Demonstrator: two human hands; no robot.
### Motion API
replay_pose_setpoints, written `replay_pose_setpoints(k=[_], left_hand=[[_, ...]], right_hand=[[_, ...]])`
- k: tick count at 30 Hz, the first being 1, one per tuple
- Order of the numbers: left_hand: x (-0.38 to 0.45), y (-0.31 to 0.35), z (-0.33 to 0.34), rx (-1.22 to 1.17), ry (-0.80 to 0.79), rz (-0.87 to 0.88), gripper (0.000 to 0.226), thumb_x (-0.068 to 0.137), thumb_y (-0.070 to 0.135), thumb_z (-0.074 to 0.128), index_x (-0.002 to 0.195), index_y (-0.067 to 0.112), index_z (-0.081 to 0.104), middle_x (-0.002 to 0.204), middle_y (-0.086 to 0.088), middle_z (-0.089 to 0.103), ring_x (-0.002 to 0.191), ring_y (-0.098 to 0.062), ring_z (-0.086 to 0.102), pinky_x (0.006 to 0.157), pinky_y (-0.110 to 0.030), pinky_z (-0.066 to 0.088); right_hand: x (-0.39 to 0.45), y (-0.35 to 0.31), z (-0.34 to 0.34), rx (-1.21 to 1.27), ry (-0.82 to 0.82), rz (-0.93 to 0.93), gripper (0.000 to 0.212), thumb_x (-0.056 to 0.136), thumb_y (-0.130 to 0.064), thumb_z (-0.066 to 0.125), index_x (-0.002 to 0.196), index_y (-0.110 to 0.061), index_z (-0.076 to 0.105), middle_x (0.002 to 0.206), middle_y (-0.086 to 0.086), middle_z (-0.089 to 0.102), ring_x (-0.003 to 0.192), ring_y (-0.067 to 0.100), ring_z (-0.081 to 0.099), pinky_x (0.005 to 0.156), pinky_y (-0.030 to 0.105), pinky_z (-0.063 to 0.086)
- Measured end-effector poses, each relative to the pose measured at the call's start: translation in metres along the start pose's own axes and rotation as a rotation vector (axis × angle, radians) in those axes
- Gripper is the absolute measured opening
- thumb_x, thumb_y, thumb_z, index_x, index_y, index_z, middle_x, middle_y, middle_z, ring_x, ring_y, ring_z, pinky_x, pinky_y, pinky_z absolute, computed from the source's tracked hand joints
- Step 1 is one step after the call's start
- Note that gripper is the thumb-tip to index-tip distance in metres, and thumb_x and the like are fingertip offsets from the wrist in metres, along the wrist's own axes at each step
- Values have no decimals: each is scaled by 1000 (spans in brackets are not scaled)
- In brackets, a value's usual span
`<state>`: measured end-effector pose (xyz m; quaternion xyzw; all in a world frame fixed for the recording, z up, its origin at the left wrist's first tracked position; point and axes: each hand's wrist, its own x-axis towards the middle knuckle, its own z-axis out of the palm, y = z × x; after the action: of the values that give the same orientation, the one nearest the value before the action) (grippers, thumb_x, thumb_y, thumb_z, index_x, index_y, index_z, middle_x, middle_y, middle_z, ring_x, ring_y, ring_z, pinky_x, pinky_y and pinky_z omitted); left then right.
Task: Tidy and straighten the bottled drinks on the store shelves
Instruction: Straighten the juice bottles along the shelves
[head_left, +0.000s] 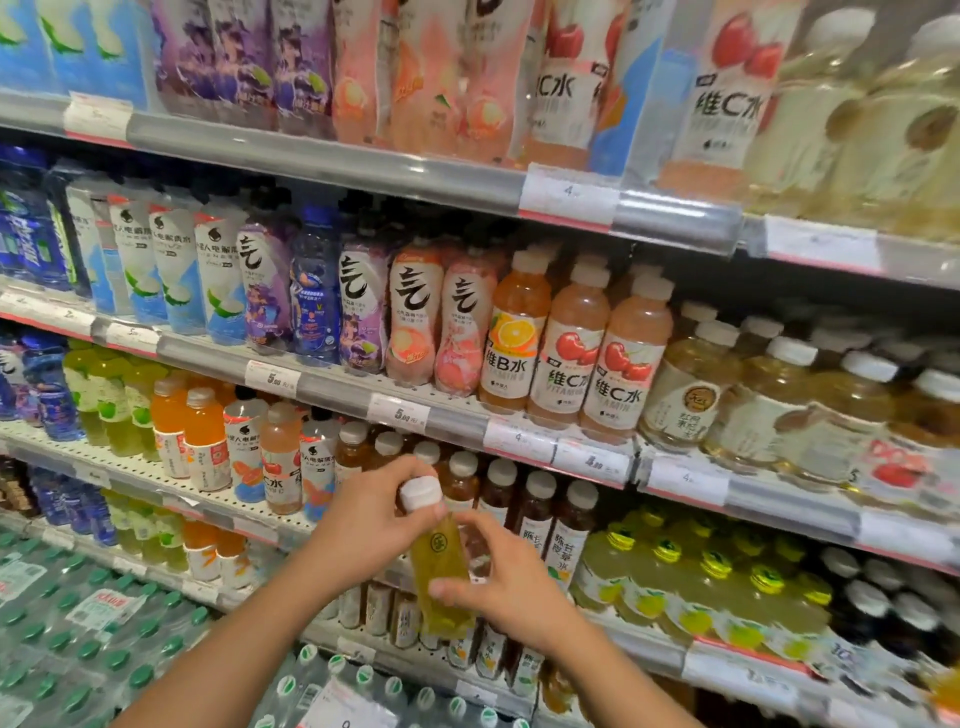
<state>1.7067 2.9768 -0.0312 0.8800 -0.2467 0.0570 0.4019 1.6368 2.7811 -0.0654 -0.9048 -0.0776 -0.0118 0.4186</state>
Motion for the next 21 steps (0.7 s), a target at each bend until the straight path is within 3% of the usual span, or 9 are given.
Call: replay_pose_setpoints(k=[2,5,8,10,15,17,21], left_hand=[[6,39,11,-27,-37,69,20,85,39,76,100,40,63,85,15,70,78,-1,63,68,-24,50],[15,97,27,-59,-41,185,20,87,38,75,104,38,65,91,18,70,87,1,64,72,-16,47],[23,154,43,-137,-82,265,27,90,40,72,116,38,64,107,23,68,97,4,63,80,-18,49],[29,190,54,-105,-82,337,40,90,52,66,128,39,60,122,24,63,108,5,60,89,-22,50],[35,284,72,102,87,618,45,95,51,52,132,28,59,129,17,59,120,3,49,98,-7,32],[40,315,78,178,135,683,42,93,40,53,132,26,59,130,13,59,124,-5,49,102,-14,32],[57,366,92,278,205,757,52,81,8,51,131,17,62,132,0,62,126,-23,52,112,-37,39]], right_hand=[[-20,3,-24,45,82,26,54,76,-52,83,123,-39,59,105,-14,70,93,0,64,83,24,52],[-49,5,-71,-5,186,16,46,78,-46,84,116,-34,62,94,-12,69,74,-6,59,68,13,41],[-80,9,-122,-19,304,1,45,76,-46,85,113,-32,63,87,-14,65,73,-3,58,66,13,40],[-102,15,-154,-14,382,-13,44,75,-47,85,110,-31,64,86,-12,66,74,1,59,66,15,42],[-155,35,-232,117,543,-21,40,77,-42,88,110,-33,67,98,-19,74,89,2,67,76,20,52],[-173,41,-263,211,587,-42,43,77,-41,86,114,-28,69,104,-15,77,96,8,70,84,24,55],[-212,48,-322,353,669,-95,50,75,-47,82,114,-18,73,110,4,78,106,27,72,98,49,57]])
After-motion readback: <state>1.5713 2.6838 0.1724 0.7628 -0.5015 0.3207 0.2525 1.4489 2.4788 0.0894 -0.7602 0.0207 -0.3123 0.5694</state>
